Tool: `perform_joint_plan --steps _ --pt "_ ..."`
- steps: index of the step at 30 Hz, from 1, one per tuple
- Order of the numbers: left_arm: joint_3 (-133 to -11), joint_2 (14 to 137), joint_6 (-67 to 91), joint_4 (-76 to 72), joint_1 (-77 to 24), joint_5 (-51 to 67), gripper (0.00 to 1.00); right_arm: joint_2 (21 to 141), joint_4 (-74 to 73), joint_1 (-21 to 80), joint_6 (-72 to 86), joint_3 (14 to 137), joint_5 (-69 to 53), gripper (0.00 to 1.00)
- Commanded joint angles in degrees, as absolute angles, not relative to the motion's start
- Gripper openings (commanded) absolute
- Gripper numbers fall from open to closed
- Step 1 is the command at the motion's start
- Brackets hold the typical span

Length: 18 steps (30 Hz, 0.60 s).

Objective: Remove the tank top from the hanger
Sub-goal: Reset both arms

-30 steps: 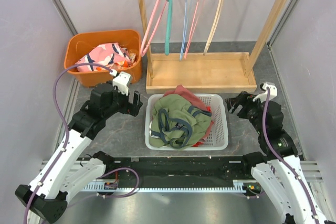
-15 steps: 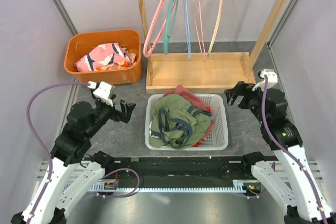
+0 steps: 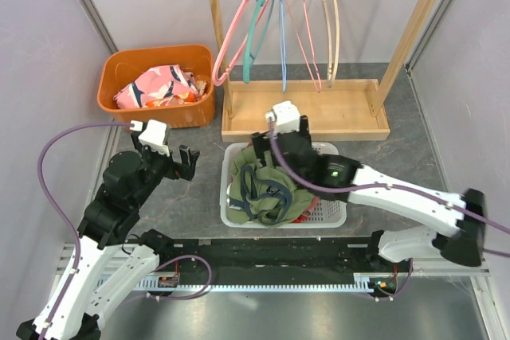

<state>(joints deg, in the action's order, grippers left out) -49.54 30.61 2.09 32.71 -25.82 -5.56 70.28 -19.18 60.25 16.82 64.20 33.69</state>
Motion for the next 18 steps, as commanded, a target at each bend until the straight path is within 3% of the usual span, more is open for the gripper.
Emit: perform_joint_plan --steps 1,4,11,18 --pt "-52.3 30.4 0.1 30.4 -25.7 -9.3 0.99 79.6 -26.1 68.4 19.8 73.8 72.7 0.98" --pt "-49.8 30.4 1.4 28.4 -25.7 -12.0 0.99 78.9 -34.5 68.4 28.9 71.5 75.9 0.98" --pt "-45.8 34.6 1.0 18.3 -25.7 -11.2 0.99 57.0 -19.5 68.3 20.2 51.3 65.9 0.98" --pt "-44.2 37.3 2.5 13.7 -25.0 -12.5 0.99 51.9 -26.9 68.3 25.0 50.5 68.4 0.98"
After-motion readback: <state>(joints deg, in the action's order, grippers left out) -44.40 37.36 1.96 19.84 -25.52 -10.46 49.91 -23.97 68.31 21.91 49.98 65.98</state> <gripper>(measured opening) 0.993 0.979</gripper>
